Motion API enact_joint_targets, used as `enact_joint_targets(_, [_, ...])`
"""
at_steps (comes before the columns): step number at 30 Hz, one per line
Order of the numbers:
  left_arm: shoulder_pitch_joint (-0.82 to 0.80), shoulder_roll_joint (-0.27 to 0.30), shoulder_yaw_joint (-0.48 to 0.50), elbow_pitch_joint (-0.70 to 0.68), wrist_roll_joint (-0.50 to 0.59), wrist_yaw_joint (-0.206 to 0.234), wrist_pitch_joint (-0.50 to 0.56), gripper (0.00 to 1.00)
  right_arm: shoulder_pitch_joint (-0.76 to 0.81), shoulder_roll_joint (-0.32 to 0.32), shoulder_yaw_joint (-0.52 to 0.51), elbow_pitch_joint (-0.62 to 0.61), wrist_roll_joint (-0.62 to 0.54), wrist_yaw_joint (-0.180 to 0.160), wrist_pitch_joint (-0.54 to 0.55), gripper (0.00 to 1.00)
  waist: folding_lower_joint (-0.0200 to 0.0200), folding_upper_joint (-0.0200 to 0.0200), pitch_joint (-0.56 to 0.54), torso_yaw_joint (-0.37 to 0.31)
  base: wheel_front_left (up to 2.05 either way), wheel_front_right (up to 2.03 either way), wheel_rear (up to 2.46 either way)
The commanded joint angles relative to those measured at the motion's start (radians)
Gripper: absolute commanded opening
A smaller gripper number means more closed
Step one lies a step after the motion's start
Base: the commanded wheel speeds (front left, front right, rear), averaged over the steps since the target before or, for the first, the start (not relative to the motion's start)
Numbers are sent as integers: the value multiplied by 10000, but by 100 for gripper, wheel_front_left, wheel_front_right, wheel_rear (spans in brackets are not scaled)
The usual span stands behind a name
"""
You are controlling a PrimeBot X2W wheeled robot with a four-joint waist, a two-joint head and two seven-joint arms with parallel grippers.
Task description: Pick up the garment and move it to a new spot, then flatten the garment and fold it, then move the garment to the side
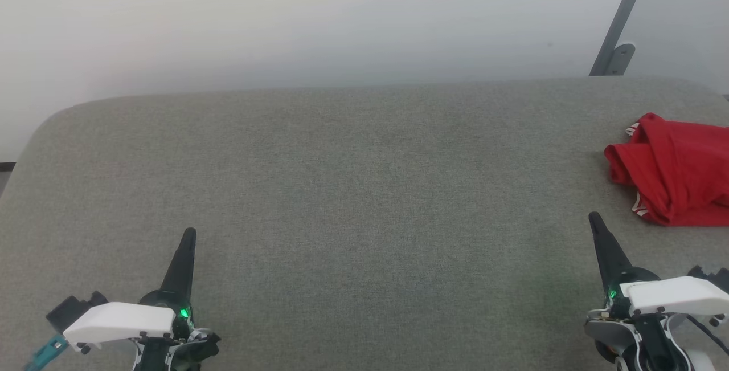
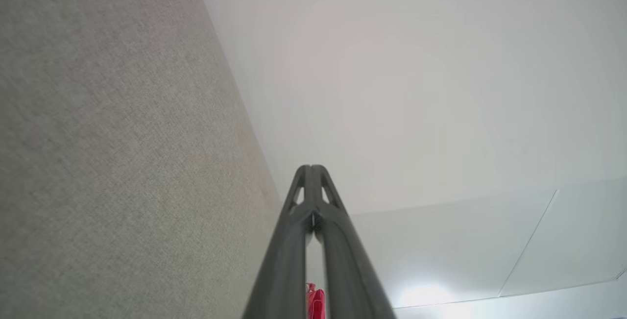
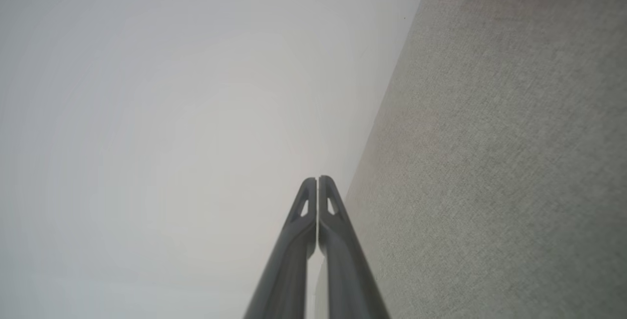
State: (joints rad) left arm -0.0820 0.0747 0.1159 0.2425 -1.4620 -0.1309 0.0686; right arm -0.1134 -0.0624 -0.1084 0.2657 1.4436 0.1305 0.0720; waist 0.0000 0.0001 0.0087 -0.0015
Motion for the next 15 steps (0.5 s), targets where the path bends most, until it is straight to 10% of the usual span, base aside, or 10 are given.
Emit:
enact_joint_targets(1, [-172, -30, -4, -20, -252, 1, 84, 0, 19, 28, -31, -92, 270, 4, 100, 0, 0, -1, -5, 1, 0, 0, 0])
enact_joint_targets(15, [-281, -171, -12, 5, -1028, 2, 323, 0, 56, 105, -56, -189, 1151, 4, 307, 0, 0, -1, -34, 9, 0, 0, 0])
